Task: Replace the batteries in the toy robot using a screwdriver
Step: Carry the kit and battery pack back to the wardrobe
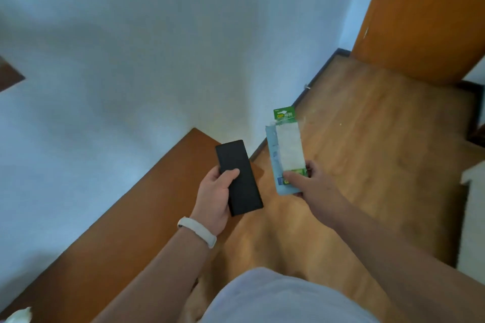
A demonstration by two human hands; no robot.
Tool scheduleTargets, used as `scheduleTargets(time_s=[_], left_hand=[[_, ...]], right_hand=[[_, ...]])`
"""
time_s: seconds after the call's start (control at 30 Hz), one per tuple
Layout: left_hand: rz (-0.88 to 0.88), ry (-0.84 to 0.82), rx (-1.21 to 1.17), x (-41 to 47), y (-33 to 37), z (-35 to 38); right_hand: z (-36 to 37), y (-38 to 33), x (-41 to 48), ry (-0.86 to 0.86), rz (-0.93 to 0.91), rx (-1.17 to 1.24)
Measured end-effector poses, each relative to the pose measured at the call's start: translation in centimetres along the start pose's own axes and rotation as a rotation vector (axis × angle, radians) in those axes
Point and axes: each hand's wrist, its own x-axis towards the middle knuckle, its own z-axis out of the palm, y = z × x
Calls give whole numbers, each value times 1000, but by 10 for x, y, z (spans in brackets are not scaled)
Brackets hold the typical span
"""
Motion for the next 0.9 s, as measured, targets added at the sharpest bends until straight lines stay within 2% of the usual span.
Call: scheduleTargets(time_s=[0.37,0.63,0.9], left_hand=[[-64,-202,149,45,-20,190],[-105,-354,268,87,-22,280],[-134,-496,335,175,-14,364]], right_hand=[[-175,-31,12,273,-42,85],[-244,-45,21,408,-52,136],[-300,-64,80,579,-37,220]])
